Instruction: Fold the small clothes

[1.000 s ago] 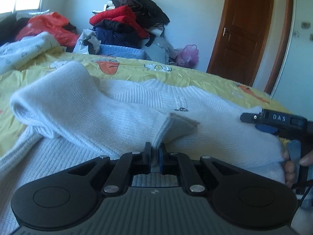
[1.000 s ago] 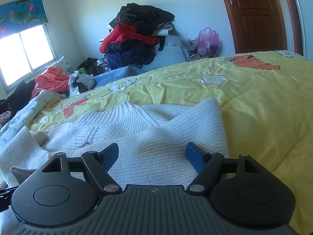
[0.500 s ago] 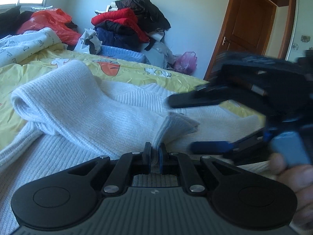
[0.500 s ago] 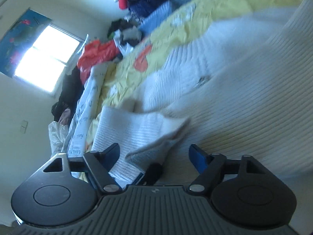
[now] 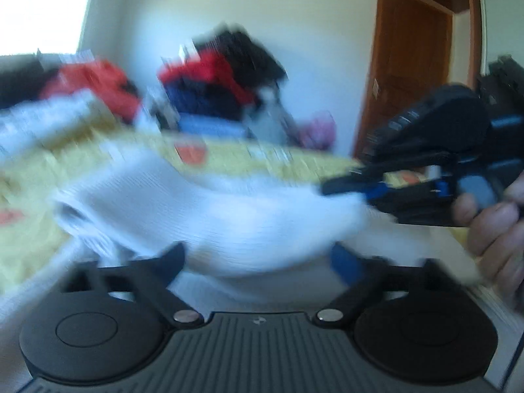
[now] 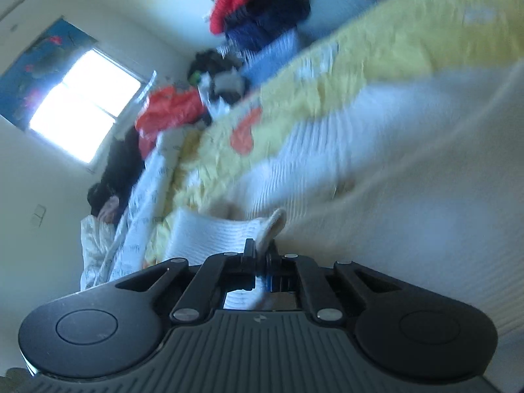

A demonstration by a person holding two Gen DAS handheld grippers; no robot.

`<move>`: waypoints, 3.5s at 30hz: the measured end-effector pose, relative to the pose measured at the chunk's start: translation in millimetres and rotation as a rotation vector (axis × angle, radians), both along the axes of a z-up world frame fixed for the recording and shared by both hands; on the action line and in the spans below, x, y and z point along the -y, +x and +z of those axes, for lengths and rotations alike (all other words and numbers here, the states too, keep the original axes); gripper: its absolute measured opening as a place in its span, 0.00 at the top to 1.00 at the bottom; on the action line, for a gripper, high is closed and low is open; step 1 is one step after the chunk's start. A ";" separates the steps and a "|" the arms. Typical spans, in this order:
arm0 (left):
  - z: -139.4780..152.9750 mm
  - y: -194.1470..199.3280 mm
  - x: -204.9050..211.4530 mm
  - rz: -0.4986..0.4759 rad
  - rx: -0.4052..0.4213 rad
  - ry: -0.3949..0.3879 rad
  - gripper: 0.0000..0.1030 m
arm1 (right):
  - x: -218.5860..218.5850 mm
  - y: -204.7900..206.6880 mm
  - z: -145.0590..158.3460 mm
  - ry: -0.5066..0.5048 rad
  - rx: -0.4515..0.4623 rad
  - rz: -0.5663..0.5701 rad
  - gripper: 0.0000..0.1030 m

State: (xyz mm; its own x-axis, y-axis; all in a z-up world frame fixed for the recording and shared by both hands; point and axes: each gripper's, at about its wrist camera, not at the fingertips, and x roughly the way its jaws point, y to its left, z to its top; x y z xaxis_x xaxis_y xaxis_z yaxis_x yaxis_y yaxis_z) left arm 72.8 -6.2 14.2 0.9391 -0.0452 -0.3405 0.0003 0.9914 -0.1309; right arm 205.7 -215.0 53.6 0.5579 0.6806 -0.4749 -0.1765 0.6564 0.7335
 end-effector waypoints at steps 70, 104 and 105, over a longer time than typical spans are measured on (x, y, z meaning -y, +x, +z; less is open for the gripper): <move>-18.1 -21.5 -45.7 -0.043 -0.366 0.155 0.00 | 18.8 -153.4 -64.3 -0.774 0.225 -0.255 0.02; -17.4 -26.0 -49.1 -0.038 -0.364 0.155 0.00 | 24.3 -211.1 -66.5 -0.769 0.234 -0.234 0.02; -17.6 -26.2 -48.7 -0.038 -0.363 0.155 0.00 | 24.5 -211.8 -66.4 -0.769 0.234 -0.234 0.02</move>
